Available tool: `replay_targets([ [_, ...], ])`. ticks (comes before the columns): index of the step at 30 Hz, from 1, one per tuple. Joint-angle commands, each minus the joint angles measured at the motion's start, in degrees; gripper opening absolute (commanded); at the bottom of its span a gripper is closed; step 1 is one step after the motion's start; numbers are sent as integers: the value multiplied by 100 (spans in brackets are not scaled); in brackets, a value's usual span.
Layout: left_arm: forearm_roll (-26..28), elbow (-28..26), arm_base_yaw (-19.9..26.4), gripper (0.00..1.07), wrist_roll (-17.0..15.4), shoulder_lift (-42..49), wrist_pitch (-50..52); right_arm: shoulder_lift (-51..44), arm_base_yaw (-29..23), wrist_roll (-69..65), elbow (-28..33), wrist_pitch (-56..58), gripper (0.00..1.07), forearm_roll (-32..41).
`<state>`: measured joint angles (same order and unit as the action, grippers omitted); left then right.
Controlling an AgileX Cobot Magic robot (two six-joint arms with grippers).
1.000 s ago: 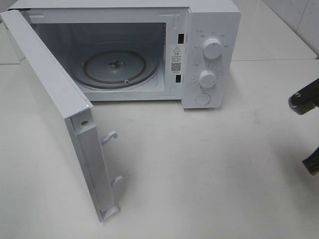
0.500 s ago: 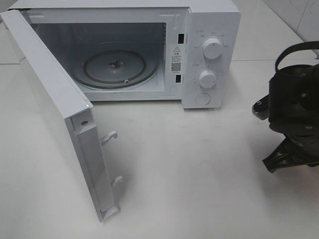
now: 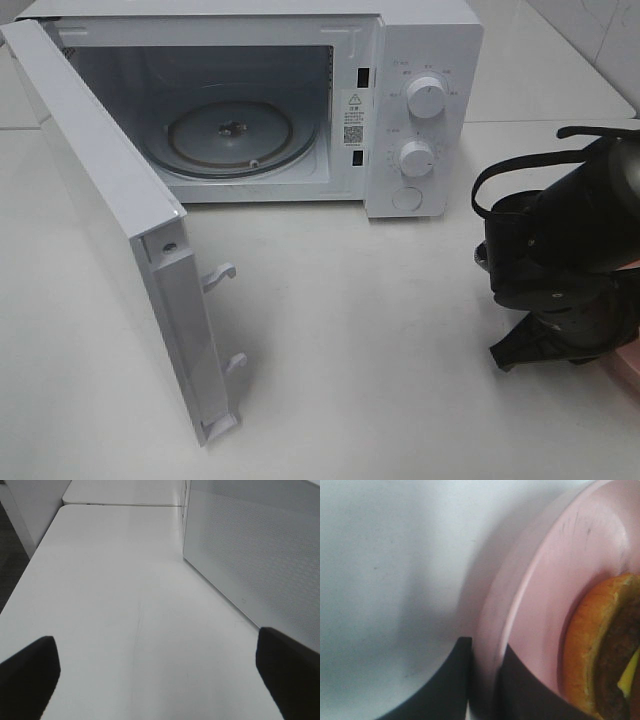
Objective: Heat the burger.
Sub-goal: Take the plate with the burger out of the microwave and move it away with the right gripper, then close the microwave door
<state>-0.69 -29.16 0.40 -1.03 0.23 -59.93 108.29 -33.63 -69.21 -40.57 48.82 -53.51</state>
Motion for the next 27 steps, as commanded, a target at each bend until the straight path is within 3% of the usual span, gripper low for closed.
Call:
replay_targets([
  [1, 11, 23, 23, 100, -6, 132, 46, 11, 23, -178, -11, 390, 14, -235],
  [4, 11, 23, 23, 100, -6, 132, 46, 6, 23, -212, -11, 344, 23, -241],
  [6, 11, 23, 23, 100, -6, 132, 46, 6, 23, -69, -11, 201, 38, -178],
  [10, 11, 23, 23, 100, -6, 132, 46, -74, 6, 183, -11, 103, 46, 11],
  [22, 11, 23, 23, 100, -6, 132, 46, -1318, 6, 1948, -11, -80, 49, 991],
  [26, 11, 23, 23, 100, -6, 132, 46, -2154, 6, 3083, -11, -115, 55, 1696],
  [27, 11, 23, 23, 100, -6, 132, 46, -2464, 6, 3575, -11, -160, 63, 2011],
])
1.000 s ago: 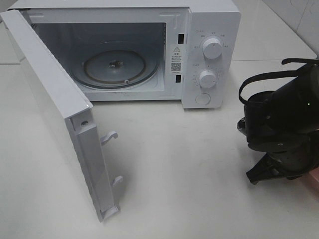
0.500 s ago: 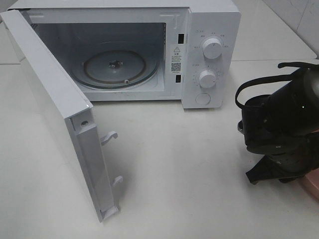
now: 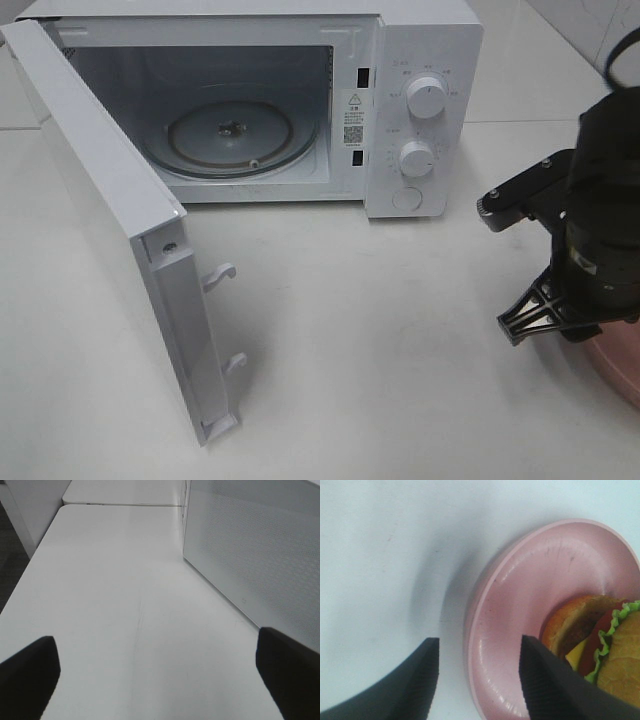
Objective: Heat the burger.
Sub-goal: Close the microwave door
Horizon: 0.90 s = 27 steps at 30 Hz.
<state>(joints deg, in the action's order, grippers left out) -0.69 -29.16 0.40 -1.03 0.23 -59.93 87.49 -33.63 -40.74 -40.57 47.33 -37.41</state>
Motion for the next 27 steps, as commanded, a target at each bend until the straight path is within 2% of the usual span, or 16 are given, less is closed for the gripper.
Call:
replay_targets([
  [1, 11, 23, 23, 100, -6, 132, 46, -384, 6, 728, -11, -11, 63, 401],
  [2, 11, 23, 23, 100, -6, 132, 46, -556, 6, 1003, -11, -23, 67, 527],
  [3, 11, 23, 23, 100, -6, 132, 46, -842, 6, 1438, -11, -29, 76, 854],
  [4, 11, 23, 23, 100, -6, 132, 46, -842, 6, 1438, -11, -29, 76, 854],
  [6, 11, 23, 23, 100, -6, 132, 46, -1318, 6, 1954, -11, 6, 86, 1312],
  [14, 11, 23, 23, 100, -6, 132, 46, -2384, 6, 2567, -11, 493, 83, 1919],
  [27, 11, 23, 23, 100, -6, 132, 46, -4074, 6, 2853, 0, 934, 80, 2200],
])
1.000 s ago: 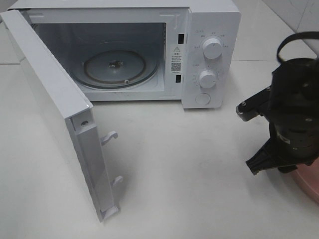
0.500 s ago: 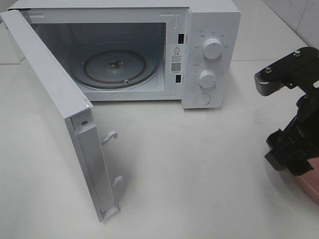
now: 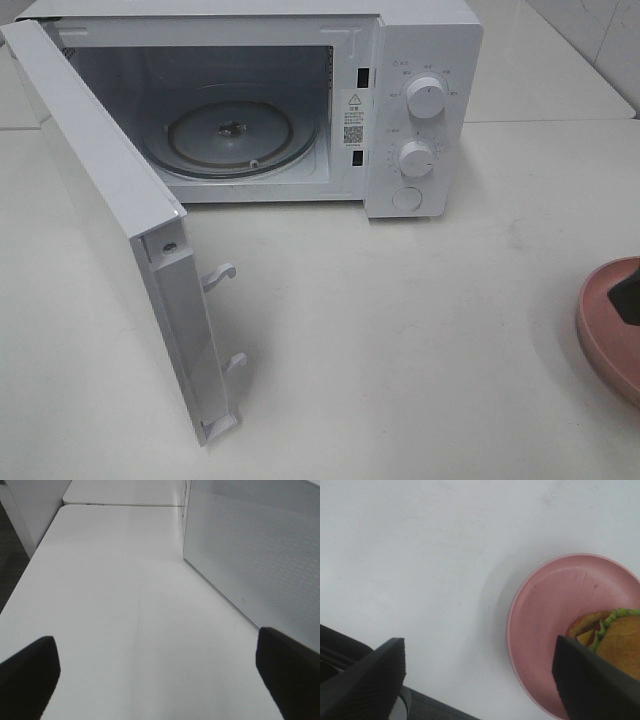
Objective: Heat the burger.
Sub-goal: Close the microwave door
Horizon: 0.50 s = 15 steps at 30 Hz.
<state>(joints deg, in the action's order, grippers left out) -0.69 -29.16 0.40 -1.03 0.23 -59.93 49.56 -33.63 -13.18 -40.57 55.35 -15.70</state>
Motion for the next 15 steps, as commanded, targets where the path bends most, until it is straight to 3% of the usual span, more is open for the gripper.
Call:
replay_targets([
  [1, 11, 23, 23, 100, -6, 132, 46, -418, 6, 92, 0, 160, 80, 29],
  [8, 11, 23, 23, 100, -6, 132, 46, -1289, 34, 92, 11, 160, 78, 29],
  [15, 11, 23, 23, 100, -6, 132, 46, -2200, 894, 109, 504, 149, 76, 103],
])
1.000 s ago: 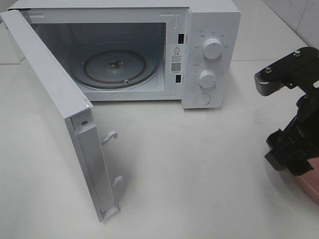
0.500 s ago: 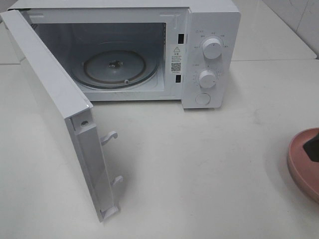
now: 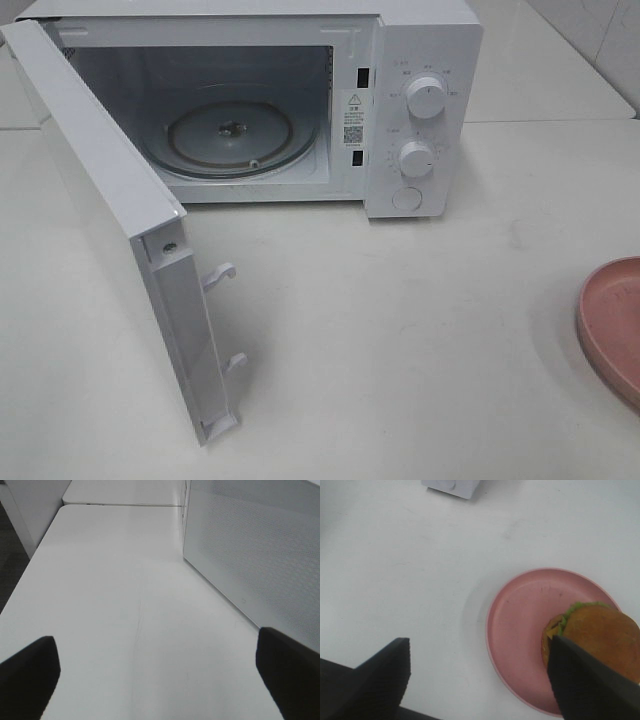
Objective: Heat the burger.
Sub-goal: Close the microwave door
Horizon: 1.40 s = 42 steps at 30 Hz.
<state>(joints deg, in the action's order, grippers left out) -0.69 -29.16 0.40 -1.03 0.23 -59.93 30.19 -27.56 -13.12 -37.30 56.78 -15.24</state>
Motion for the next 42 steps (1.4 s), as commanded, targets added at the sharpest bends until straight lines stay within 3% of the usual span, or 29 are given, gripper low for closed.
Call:
replay_targets([
  [1, 11, 23, 23, 100, -6, 132, 46, -264, 286, 103, 178, 6, 76, 57],
  [8, 11, 23, 23, 100, -6, 132, 46, -1238, 1100, 951, 688, -304, 76, 808],
  [17, 11, 23, 23, 100, -6, 132, 46, -2252, 1908, 1312, 705, -401, 76, 1163],
  [30, 11, 23, 23, 100, -6, 132, 46, -3220, 2149, 1312, 814, 229, 76, 1157],
  [42, 11, 23, 23, 100, -6, 132, 46, -3214, 2149, 1031, 842, 258, 76, 1026],
])
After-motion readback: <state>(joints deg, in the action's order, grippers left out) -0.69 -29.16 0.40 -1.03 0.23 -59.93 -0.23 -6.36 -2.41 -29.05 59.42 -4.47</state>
